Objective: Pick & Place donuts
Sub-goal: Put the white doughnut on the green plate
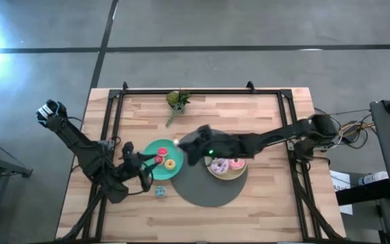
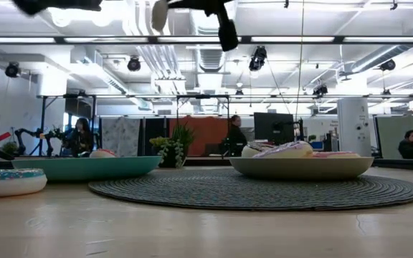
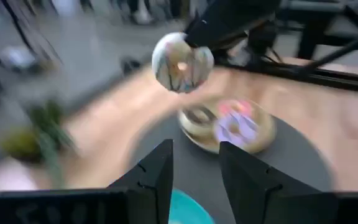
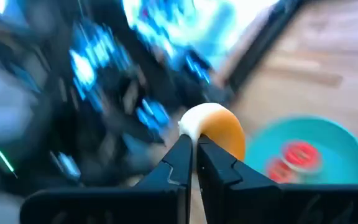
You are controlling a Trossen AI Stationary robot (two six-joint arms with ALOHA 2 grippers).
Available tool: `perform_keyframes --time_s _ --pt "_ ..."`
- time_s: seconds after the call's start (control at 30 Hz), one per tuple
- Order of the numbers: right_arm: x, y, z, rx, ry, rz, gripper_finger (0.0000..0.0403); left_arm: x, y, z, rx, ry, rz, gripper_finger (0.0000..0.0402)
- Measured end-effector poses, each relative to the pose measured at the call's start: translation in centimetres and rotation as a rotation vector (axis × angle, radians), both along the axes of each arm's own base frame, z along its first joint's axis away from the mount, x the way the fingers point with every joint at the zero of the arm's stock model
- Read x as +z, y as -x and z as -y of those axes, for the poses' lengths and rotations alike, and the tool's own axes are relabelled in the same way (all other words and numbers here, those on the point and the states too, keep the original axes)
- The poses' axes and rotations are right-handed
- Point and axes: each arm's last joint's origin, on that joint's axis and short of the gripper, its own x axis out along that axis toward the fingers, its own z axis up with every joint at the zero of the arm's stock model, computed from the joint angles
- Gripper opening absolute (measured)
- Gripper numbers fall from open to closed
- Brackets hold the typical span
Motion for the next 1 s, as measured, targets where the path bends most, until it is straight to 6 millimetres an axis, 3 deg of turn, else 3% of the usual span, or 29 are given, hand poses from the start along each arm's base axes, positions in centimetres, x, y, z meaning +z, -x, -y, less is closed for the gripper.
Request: perform_keyframes --time_s 0.13,0.27,0.4,0.57,0.8,1.0 --pt "-0.3 1.2 0.5 -0.132 -0.146 0.281 0.0009 0.7 -1.2 0.2 0.033 -0.229 -0.053 0.0106" --pt "-0.5 1.7 0.8 -0.191 -0.284 0.435 0.0012 0.6 -2.4 0.0 0.143 -0.39 -0.082 0.0106" --pt "-0.6 1.7 0.8 -0.234 -0.311 0.443 0.0012 1.0 -3.0 -1.0 0.293 -0.391 -0.023 0.0106" --pt "1.2 1.1 0.8 -0.234 -0.319 0.471 0.0013 1.0 -4.3 -2.6 0.283 -0.287 -0.034 0.0123" --pt "2.5 0.6 0.6 -0.221 -0.384 0.482 0.0013 2.2 -5.1 -2.8 0.3 -0.453 -0.109 0.0155" --pt "2.1 0.6 0.8 -0.229 -0.48 0.496 0.0013 3.0 -5.8 -3.4 0.303 -0.563 -0.189 0.0156"
